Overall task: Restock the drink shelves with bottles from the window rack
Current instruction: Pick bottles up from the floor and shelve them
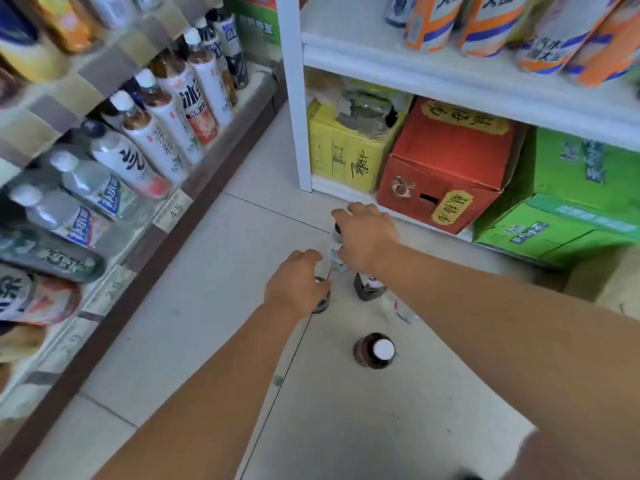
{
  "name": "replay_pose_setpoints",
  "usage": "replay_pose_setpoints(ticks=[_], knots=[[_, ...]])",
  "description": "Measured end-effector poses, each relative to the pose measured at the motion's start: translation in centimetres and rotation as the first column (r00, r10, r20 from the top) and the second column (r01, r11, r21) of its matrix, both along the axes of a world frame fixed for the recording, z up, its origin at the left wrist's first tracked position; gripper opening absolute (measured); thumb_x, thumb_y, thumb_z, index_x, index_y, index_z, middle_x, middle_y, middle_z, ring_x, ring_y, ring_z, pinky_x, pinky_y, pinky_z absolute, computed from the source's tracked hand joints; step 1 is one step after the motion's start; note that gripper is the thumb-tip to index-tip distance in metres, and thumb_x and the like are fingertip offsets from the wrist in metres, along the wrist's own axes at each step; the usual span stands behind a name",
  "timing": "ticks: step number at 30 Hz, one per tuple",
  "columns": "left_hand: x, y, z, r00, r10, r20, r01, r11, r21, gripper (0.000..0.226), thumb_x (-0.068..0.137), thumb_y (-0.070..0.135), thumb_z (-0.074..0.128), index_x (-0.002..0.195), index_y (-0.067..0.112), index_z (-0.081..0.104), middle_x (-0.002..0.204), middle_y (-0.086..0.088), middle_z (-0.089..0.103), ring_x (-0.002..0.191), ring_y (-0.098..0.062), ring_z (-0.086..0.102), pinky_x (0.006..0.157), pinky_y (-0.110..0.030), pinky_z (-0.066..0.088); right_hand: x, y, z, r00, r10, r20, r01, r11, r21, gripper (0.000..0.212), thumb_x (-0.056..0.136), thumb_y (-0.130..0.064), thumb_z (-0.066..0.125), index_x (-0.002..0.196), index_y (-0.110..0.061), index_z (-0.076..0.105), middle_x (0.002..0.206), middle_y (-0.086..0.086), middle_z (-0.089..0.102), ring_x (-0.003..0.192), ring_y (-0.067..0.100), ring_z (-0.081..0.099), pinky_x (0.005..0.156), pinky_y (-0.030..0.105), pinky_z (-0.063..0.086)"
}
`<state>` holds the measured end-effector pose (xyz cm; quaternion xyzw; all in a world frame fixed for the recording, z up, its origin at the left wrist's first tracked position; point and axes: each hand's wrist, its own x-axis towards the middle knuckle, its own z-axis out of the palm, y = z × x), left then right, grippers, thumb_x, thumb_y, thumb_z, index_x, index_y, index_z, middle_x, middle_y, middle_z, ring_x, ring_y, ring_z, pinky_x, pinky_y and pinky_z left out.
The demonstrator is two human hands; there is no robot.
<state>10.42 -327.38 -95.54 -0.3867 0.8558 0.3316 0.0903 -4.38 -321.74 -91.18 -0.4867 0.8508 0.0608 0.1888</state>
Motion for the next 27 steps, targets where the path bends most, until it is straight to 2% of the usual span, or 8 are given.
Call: replay_pose_setpoints(ticks=[3,5,8,14,18,21,24,27], knots=[[-0.2,-0.4,-4.2,0.992,-0.054,0.110,0.057,0.998,-0.024,0.056,0.085,0.037,0.070,0.136,0.024,0.051,0.130,-0.003,0.049,0.114,-0.022,0.055,0.086,-0.034,0.050,-0.9,-1.1,-3.4,1.000,0.017,-0.010,-0.016,0.997,0.072,0.059,0.090,-0.024,0.055,0.144,-0.021,0.033,0.133,0.013,0.052,0.124,0.035,0.047,0.105,0.045,0.034],[-0.2,-0.3,-6.1,0.989,-0.065,0.135,0.071,0.997,-0.042,0.045,0.085,0.030,0.071,0.127,0.021,0.058,0.124,-0.006,0.050,0.106,-0.025,0.057,0.080,-0.031,0.049,-1.0,-1.7,-4.6,0.998,0.048,-0.039,-0.046,0.997,0.061,0.051,0.089,-0.016,0.053,0.138,-0.017,0.035,0.112,0.011,0.060,0.112,0.034,0.056,0.102,0.045,0.035],[-0.2,-0.3,-8.2,0.998,0.037,0.059,-0.035,0.999,-0.030,0.037,0.083,0.022,0.076,0.118,0.017,0.065,0.117,-0.009,0.053,0.100,-0.031,0.059,0.082,-0.036,0.053,-1.1,-2.5,-5.1,0.989,0.097,-0.110,-0.091,0.994,0.064,0.045,0.087,-0.007,0.052,0.130,-0.016,0.039,0.073,0.002,0.044,0.093,0.031,0.059,0.106,0.045,0.031],[0.8,-1.2,-5.3,0.974,0.208,-0.090,-0.206,0.978,0.031,0.035,0.073,0.021,0.084,0.105,0.016,0.072,0.104,-0.010,0.058,0.094,-0.030,0.061,0.077,-0.030,0.051,-1.2,-1.3,-3.1,0.990,0.080,-0.112,-0.077,0.996,0.033,0.041,0.081,0.002,0.048,0.116,-0.019,0.046,0.071,-0.002,0.046,0.077,0.027,0.050,0.094,0.040,0.033],[2.1,-2.9,3.8,0.923,0.312,-0.227,-0.306,0.950,0.060,0.027,0.072,0.017,0.084,0.097,0.016,0.073,0.097,-0.005,0.068,0.087,-0.021,0.063,0.068,-0.020,0.050,-0.4,-0.8,2.9,0.997,0.054,-0.059,-0.056,0.998,-0.031,0.038,0.087,0.000,0.050,0.118,-0.023,0.048,0.070,-0.003,0.048,0.068,0.024,0.044,0.078,0.035,0.029],[3.5,-3.8,13.9,0.857,0.400,-0.324,-0.393,0.915,0.090,0.028,0.073,0.017,0.085,0.098,0.020,0.072,0.090,0.004,0.066,0.081,-0.014,0.060,0.069,-0.018,0.049,0.5,-0.8,10.9,0.997,0.031,0.064,-0.023,0.994,-0.110,0.031,0.093,-0.009,0.054,0.120,-0.024,0.048,0.092,0.006,0.059,0.078,0.031,0.053,0.067,0.035,0.037],[4.8,-4.7,25.6,0.824,0.428,-0.371,-0.431,0.899,0.081,0.029,0.077,0.019,0.083,0.102,0.025,0.069,0.081,0.017,0.059,0.076,-0.006,0.057,0.068,-0.021,0.047,1.5,-1.5,21.7,0.984,0.063,0.168,-0.024,0.974,-0.224,0.026,0.097,-0.023,0.055,0.122,-0.025,0.049,0.104,0.012,0.063,0.091,0.036,0.060,0.070,0.040,0.052],[6.6,-5.7,38.4,0.810,0.412,-0.417,-0.437,0.899,0.039,0.023,0.077,0.021,0.082,0.097,0.023,0.070,0.080,0.010,0.063,0.076,-0.010,0.058,0.063,-0.017,0.046,2.8,-3.0,35.0,0.961,0.152,0.230,-0.063,0.934,-0.352,0.028,0.096,-0.029,0.059,0.122,-0.024,0.051,0.106,0.013,0.064,0.096,0.036,0.060,0.075,0.042,0.052]])
